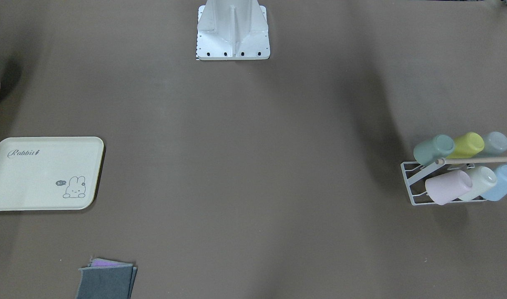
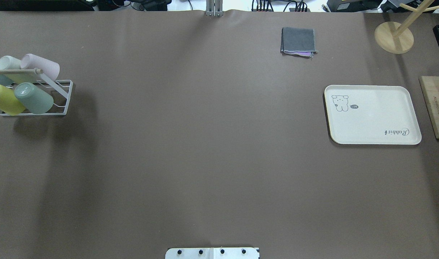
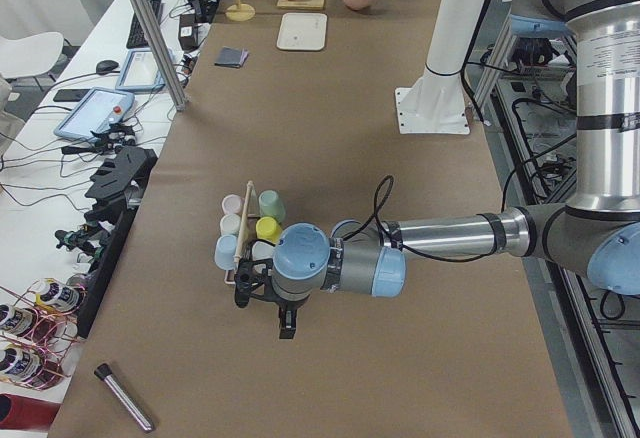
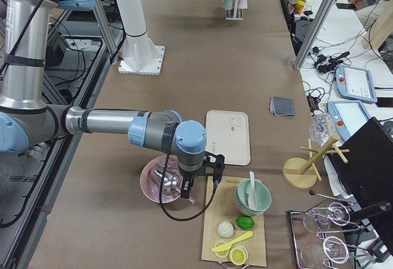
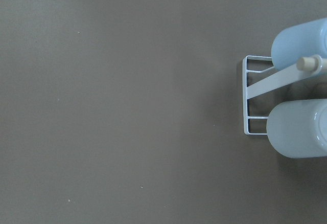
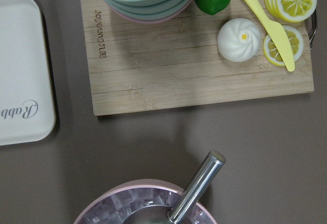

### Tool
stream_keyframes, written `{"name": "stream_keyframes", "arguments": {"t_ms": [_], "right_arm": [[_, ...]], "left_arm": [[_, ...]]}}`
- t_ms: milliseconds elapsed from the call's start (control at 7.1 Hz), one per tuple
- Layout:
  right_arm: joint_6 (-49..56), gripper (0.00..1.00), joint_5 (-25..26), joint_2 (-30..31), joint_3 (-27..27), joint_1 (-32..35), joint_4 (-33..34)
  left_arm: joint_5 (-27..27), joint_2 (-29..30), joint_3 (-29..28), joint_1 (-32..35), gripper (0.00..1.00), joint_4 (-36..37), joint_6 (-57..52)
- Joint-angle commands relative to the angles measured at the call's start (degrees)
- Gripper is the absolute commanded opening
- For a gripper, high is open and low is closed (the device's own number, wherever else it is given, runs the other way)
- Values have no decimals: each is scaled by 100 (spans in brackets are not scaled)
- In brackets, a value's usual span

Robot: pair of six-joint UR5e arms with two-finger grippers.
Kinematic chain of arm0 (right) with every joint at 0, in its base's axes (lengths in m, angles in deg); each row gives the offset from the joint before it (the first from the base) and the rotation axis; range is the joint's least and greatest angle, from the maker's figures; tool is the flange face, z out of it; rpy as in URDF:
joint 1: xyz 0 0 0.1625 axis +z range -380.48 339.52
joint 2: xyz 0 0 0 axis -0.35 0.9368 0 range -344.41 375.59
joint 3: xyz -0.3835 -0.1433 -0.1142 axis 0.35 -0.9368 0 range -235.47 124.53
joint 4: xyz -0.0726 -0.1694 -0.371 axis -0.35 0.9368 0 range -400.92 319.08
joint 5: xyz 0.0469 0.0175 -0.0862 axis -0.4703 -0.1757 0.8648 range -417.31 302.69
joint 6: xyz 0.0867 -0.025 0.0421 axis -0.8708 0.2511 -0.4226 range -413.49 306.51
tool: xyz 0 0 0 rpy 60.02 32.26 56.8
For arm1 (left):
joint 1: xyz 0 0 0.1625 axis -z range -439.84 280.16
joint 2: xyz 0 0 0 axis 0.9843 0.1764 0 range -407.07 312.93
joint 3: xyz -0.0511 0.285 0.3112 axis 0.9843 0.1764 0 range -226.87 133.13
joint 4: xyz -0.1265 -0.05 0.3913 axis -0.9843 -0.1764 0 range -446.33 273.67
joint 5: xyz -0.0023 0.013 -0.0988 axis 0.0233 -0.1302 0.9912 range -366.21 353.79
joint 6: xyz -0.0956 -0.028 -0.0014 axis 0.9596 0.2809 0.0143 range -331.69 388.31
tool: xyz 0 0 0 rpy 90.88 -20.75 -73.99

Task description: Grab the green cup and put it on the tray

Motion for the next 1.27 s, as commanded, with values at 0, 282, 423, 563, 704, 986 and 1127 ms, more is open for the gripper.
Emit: {"name": "stream_keyframes", "arguments": {"t_ms": [0, 282, 423, 563, 704, 986, 1127], "right_arm": [[-1, 100, 0, 7, 13, -1, 0], [-272, 100, -79, -2, -21, -175, 9], [-509, 100, -122, -71, -39, -411, -17], [-711, 100, -123, -438, -153, -779, -52], [-1140, 100, -123, -781, -302, -1035, -61], [-1747, 100, -123, -1116, -800, -1519, -742], [-2177, 100, -114, -1318, -1300, -1747, -1217]], "left_arm": [[-1, 0, -13, -4, 98, 4, 0], [-1, 0, 4, 5, 98, 13, 18], [-1, 9, 109, 5, 98, 39, 27], [-10, -9, 249, 5, 98, 48, 35], [-18, 0, 242, -12, 98, 66, 36], [-315, 79, 495, -292, 98, 249, 35], [-439, 97, 967, -450, 98, 825, 36]]}}
